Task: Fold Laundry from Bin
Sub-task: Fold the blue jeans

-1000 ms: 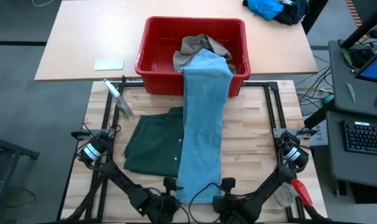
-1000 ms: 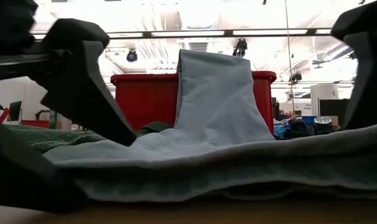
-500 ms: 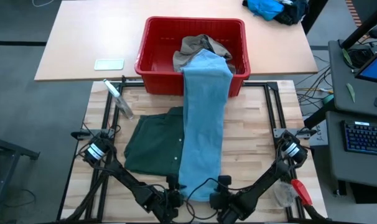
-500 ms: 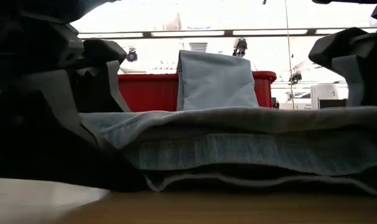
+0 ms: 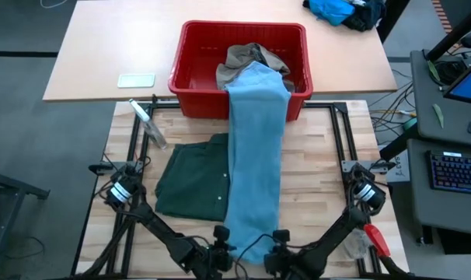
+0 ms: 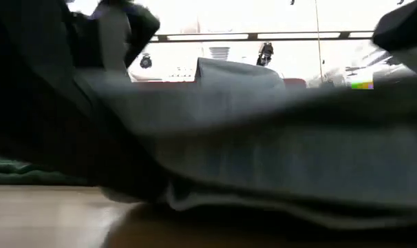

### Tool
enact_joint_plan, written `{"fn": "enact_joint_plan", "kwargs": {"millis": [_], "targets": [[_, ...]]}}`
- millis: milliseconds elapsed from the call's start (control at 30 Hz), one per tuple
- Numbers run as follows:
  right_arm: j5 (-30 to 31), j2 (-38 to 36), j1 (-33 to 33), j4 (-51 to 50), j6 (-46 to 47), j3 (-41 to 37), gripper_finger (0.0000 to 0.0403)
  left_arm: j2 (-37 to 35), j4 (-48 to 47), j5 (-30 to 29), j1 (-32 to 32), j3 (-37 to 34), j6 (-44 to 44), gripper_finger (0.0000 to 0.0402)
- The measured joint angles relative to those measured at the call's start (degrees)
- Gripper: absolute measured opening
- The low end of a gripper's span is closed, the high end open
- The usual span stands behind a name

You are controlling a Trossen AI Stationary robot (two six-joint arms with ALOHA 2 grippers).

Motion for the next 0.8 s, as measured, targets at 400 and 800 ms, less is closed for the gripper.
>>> {"fn": "enact_joint_plan", "kwargs": {"millis": [400, 800], "targets": [[-5.0, -0.3, 1.8, -4.4, 1.5, 8.8, 0.0029, -0.2, -15.3, 0.7, -2.2, 13.0, -0.3, 0.001], [-4.9, -0.4, 5.7, -11.7, 2.2, 22.4, 0.0029, -0.3, -19.1, 0.5, -7.4, 23.7, -2.2, 0.001]]}}
